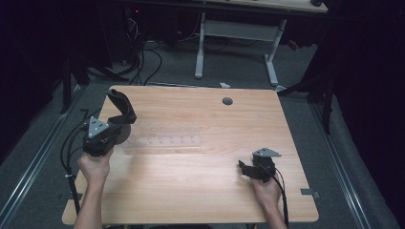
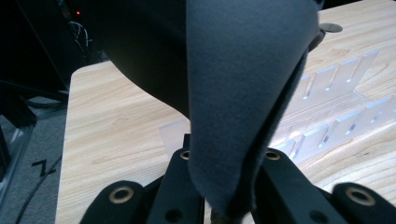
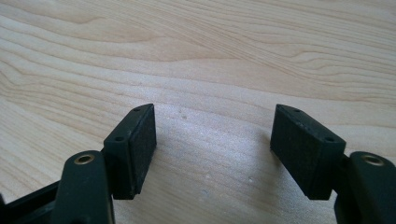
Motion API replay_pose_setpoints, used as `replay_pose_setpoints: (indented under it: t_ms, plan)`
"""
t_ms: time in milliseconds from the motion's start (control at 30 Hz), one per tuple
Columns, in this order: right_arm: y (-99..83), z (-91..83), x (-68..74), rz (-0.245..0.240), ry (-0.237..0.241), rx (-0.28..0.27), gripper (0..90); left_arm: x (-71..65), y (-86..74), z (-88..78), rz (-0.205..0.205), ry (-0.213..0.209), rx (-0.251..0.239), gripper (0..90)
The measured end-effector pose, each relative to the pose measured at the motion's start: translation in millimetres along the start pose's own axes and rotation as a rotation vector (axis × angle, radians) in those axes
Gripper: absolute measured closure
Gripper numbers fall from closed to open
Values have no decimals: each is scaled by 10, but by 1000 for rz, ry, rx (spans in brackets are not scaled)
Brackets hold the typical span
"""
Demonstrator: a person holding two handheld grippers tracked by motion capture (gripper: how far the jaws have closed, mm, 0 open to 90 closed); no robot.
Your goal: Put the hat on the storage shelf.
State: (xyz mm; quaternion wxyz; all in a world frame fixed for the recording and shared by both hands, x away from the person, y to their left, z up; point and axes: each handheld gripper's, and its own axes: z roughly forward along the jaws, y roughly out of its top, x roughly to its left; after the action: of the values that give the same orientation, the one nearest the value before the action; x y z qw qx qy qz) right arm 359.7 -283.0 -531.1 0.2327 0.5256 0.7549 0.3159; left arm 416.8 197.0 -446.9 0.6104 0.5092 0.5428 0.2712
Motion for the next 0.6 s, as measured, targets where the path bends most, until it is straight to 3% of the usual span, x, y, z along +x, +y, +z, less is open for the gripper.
replay_pose_setpoints:
  t_ms: [233, 600]
  plan:
    - [0, 0, 0, 0, 0, 0, 317, 30, -57, 38, -17, 2, 5, 858]
    - [-1, -1, 1, -1, 1, -1, 317, 40, -214, 91, 3, 20, 33, 856]
